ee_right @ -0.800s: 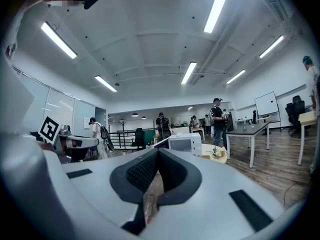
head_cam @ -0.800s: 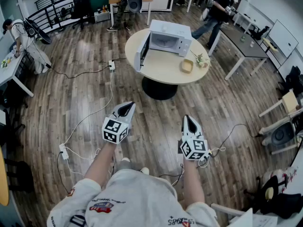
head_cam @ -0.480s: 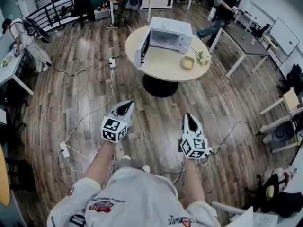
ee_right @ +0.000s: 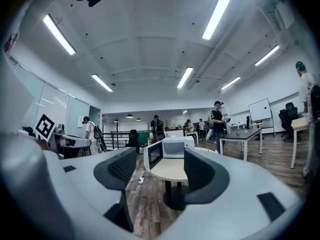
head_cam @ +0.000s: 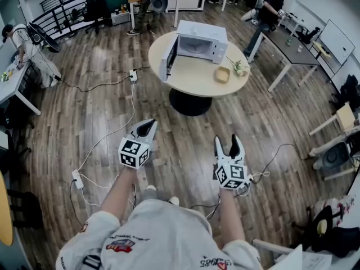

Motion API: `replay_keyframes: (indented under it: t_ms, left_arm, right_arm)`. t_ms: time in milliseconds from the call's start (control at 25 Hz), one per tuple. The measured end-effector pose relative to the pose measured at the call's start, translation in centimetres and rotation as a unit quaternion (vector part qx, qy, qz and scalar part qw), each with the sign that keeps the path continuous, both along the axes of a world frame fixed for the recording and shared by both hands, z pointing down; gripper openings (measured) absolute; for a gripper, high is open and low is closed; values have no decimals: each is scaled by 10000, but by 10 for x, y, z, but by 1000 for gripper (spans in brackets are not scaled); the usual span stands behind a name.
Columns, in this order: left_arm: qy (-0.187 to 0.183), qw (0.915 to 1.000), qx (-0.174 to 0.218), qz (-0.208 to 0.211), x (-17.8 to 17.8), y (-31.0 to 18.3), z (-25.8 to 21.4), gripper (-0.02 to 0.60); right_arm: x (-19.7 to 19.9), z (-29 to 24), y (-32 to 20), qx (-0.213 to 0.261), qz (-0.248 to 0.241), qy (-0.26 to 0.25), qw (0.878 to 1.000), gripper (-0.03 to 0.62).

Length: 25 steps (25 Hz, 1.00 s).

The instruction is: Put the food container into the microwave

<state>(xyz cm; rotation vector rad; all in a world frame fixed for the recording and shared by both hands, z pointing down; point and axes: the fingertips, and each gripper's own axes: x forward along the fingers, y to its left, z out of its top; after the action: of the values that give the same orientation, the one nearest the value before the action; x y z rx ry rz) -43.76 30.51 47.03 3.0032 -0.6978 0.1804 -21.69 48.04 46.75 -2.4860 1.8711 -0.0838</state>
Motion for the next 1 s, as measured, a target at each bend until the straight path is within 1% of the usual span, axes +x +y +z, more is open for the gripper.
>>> replay_keyframes:
  t_ms: [280,480,680,840,1000]
  left_arm:
    - [-33,10000,-25,-18,-1,5,1,5]
    - [-20,10000,-49,-61,2,10,-1,5]
    - [-33,9999,-97,-33,9,4,3,5]
    - [-53,9998,-169,-8,26,-11,13,5]
    - [-20,9998,-203,33,54,-40,14,5]
  right_arm:
    - [3,9,8,-13,59,-74,10000,290]
    - [1,7,15,-67,1,-125,9999,293]
    - [12,19,12,-121,79,-211,9997,293]
    - [24,20,-4,-133,90,-217,9996,291]
    - [47,24,-31,-148,101,-245,9995,291]
